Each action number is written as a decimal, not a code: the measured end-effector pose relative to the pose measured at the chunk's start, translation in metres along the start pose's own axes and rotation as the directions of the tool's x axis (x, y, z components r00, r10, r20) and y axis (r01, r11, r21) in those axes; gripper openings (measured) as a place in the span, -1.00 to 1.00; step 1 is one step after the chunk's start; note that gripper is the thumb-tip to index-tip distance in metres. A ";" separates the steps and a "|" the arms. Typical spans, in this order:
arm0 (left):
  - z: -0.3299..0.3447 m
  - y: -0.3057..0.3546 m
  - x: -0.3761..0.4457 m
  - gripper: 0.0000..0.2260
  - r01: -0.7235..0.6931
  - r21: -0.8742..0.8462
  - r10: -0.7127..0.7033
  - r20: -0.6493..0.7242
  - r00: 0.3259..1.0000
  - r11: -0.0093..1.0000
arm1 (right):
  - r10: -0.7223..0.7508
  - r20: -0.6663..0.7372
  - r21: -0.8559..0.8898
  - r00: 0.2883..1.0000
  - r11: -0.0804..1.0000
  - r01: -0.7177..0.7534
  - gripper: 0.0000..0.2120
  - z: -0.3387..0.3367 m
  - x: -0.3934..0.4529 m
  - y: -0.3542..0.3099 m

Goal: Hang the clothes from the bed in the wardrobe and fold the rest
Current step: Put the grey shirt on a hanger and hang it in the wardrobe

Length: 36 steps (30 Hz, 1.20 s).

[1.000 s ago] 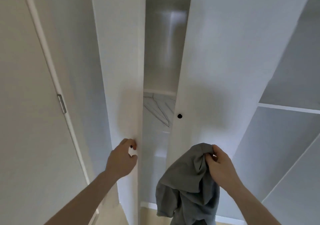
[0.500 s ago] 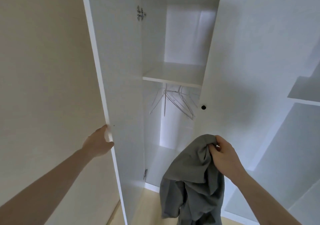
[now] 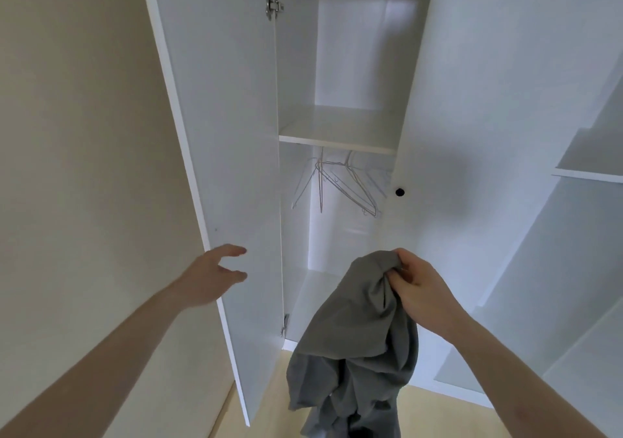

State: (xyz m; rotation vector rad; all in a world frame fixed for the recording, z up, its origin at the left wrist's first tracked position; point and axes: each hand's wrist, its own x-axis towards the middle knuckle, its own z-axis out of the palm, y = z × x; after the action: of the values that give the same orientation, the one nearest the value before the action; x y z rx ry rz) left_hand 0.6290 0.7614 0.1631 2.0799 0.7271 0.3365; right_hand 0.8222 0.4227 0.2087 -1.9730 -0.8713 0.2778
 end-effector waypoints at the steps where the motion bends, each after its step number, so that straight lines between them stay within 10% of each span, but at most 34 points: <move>1: 0.009 0.010 -0.006 -0.68 -0.016 -0.034 0.019 0.090 0.996 0.999 | -0.004 0.018 -0.006 1.000 1.000 0.004 -0.82 0.004 -0.001 -0.003; 10: 0.075 0.043 -0.008 -0.47 -0.298 0.148 0.159 0.587 0.794 0.943 | -0.030 0.095 -0.068 0.995 0.997 0.037 -0.72 0.040 0.002 -0.024; 15: 0.090 0.032 0.021 -0.87 -0.412 0.238 0.236 0.534 0.812 0.880 | 0.012 0.011 -0.070 1.000 0.997 -0.011 -0.67 0.045 -0.005 -0.016; 23: 0.073 0.064 0.074 -0.74 -0.191 -0.111 0.207 0.158 0.965 0.975 | 0.173 -0.031 -0.091 0.984 0.980 -0.175 -0.70 0.030 0.015 0.039; 31: 0.079 0.135 0.111 -0.75 -0.348 -0.138 0.365 0.119 0.923 0.927 | 0.105 -0.189 -0.118 0.976 0.985 -0.129 -0.62 -0.017 0.141 0.093; 36: 0.078 0.168 0.142 -0.74 -0.337 -0.111 0.341 0.017 0.940 0.935 | 0.120 -0.185 -0.430 0.975 0.883 -0.190 -0.34 -0.059 0.267 0.108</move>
State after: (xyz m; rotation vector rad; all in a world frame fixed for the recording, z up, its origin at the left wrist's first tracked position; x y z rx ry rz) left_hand 0.8422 0.7226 0.2509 2.1000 0.3160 0.5159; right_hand 1.0954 0.5299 0.1908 -2.4619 -0.7192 0.0101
